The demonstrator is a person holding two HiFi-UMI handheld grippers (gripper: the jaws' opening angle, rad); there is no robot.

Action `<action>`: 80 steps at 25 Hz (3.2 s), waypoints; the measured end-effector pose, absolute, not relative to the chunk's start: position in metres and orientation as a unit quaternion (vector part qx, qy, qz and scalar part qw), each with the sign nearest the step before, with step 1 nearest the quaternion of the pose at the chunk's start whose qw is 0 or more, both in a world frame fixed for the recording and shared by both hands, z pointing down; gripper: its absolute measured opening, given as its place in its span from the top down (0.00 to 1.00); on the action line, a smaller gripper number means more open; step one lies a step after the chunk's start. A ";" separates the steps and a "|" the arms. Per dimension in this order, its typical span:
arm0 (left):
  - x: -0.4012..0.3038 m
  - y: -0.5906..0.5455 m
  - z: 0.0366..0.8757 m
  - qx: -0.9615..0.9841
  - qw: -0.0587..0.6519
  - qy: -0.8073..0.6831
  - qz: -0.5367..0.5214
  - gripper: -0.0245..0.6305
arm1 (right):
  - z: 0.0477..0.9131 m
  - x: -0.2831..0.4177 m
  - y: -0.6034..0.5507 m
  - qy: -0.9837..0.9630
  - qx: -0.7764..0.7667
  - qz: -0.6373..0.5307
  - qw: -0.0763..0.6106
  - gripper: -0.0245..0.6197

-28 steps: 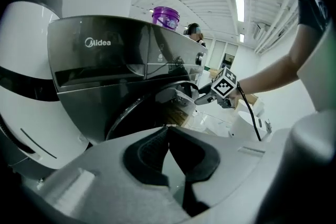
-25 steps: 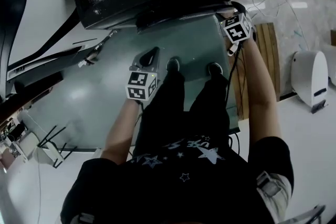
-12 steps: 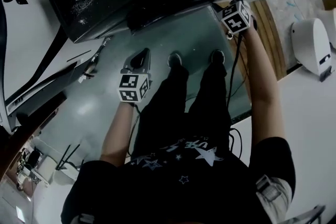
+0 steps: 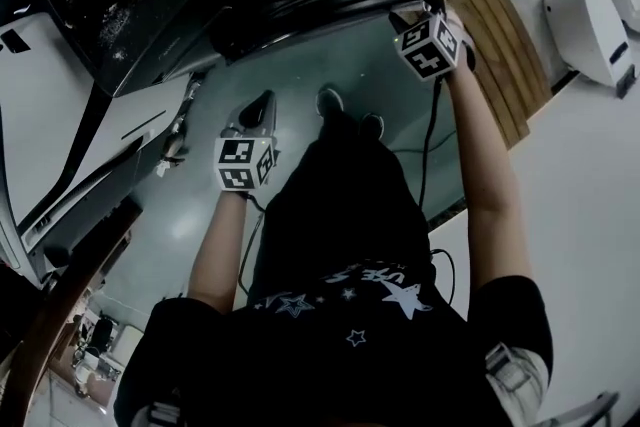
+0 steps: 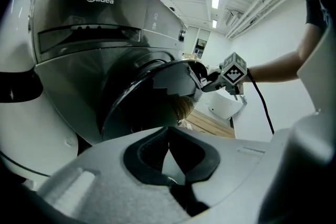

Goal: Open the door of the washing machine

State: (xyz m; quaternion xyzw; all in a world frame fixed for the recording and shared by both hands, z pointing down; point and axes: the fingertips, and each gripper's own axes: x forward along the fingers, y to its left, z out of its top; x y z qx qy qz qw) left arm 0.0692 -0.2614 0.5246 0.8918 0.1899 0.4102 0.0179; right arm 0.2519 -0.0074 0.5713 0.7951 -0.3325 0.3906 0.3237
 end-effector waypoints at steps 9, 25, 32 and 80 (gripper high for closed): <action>0.033 -0.219 0.544 0.872 -0.029 0.242 0.424 0.94 | 0.573 0.149 0.020 -0.317 0.814 0.391 0.290 0.67; -0.039 -0.206 0.517 0.877 -0.065 0.246 0.407 0.94 | 0.572 -0.002 0.007 -0.327 0.822 0.393 0.251 0.79; -0.061 -0.222 0.513 0.866 -0.074 0.277 0.411 0.94 | 0.572 -0.032 -0.005 -0.291 0.835 0.404 0.233 0.79; -0.260 -0.398 0.543 0.810 -0.095 0.420 0.397 0.95 | 0.566 -0.271 -0.272 -0.170 0.883 0.433 0.055 0.85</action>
